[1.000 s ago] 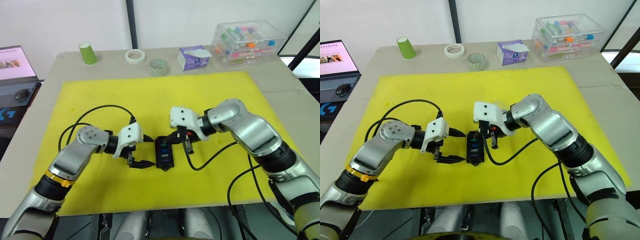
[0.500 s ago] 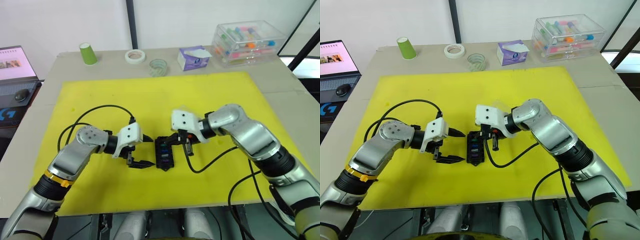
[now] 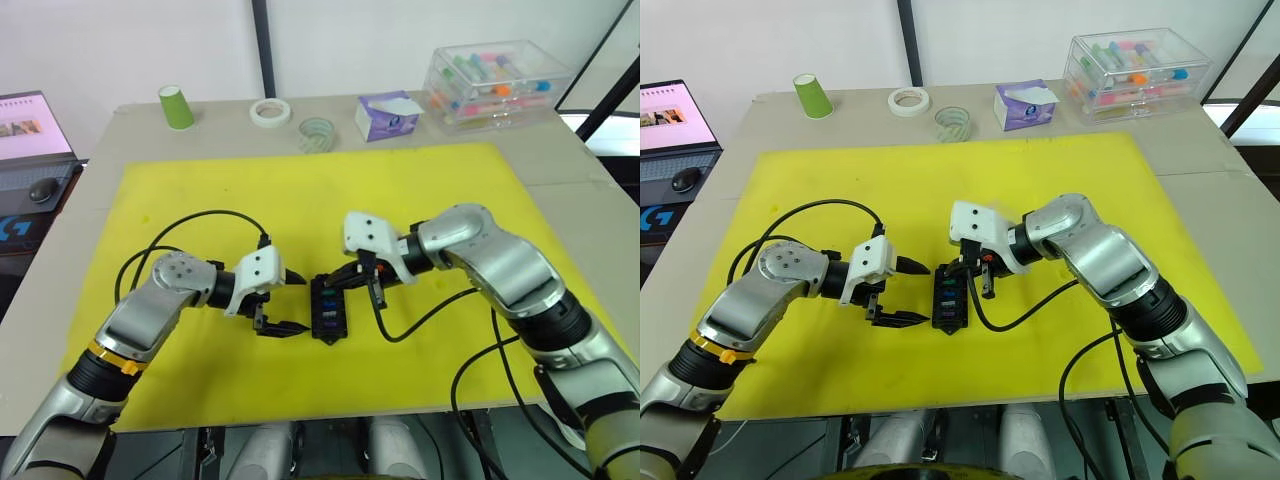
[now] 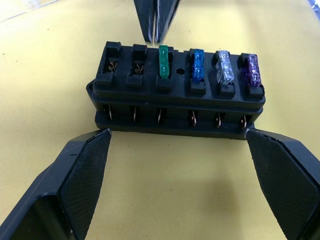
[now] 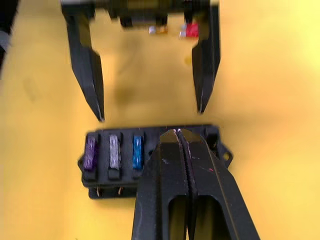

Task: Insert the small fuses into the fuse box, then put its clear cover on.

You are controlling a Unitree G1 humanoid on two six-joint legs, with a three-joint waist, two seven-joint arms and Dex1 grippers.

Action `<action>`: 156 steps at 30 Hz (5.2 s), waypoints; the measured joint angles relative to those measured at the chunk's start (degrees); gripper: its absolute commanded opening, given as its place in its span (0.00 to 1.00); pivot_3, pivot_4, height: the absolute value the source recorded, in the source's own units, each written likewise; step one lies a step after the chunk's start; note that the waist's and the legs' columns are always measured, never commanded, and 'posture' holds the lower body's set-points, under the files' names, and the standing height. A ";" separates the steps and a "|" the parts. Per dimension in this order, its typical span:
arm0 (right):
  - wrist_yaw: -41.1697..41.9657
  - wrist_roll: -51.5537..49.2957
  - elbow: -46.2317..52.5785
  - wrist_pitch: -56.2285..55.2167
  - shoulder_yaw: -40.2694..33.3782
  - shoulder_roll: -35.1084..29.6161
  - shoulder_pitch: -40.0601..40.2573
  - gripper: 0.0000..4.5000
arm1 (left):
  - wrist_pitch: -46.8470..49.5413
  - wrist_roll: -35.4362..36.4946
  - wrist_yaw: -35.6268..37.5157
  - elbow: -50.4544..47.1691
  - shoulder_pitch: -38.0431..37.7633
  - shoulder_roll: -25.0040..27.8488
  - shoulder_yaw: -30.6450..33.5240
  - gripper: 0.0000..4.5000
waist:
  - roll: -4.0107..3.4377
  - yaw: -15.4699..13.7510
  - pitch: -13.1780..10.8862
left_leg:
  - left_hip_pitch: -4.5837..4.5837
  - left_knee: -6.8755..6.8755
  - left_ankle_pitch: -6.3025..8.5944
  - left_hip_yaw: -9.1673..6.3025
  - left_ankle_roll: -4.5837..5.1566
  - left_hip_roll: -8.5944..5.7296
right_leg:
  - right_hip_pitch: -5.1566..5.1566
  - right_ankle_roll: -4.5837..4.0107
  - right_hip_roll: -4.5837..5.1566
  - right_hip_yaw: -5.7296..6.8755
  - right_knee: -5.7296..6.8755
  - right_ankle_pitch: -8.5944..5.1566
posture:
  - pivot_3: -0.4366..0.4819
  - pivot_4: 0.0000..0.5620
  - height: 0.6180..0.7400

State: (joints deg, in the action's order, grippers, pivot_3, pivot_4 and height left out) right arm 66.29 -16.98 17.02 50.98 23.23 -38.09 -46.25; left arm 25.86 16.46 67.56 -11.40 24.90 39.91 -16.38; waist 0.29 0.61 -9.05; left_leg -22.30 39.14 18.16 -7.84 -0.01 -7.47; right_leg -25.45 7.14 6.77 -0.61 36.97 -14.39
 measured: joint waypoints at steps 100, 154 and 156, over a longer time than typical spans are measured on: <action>0.94 -6.75 5.98 -6.02 -6.14 -5.99 -1.86 0.99 | 52.52 35.40 -6.31 24.12 -1.28 2.57 23.63 1.00 | -0.09 -1.28 -0.07 | 0.04 0.14 0.07 0.07 0.03 -0.02 | 0.04 0.00 0.02 -0.07 0.10 0.00 | 0.48 0.27 1.00; 0.27 -6.24 6.50 -6.40 -5.46 -5.69 -1.84 1.00 | 44.36 30.25 -5.22 23.24 -3.97 0.56 21.90 0.00 | -0.10 -0.70 -0.05 | 0.06 0.09 0.06 0.07 0.01 0.01 | 0.00 0.00 0.01 -0.08 0.10 0.00 | 0.48 0.27 1.00; 0.25 -6.29 6.49 -6.30 -5.46 -5.63 -1.85 1.00 | 42.81 30.23 -4.80 21.77 -4.92 0.85 21.96 0.00 | -0.10 -0.57 -0.05 | 0.06 0.08 0.06 0.07 0.01 0.02 | 0.00 0.00 0.01 -0.08 0.10 0.00 | 0.48 0.27 1.00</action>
State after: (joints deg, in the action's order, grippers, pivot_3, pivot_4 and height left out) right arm 66.55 -23.27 23.51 44.68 17.77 -43.72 -48.10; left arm 68.67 46.69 62.75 10.36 19.99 40.75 5.58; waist 0.19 0.04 -9.10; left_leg -22.25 39.23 18.22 -7.77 0.00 -7.45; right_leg -25.45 7.14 6.78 -0.70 37.07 -14.39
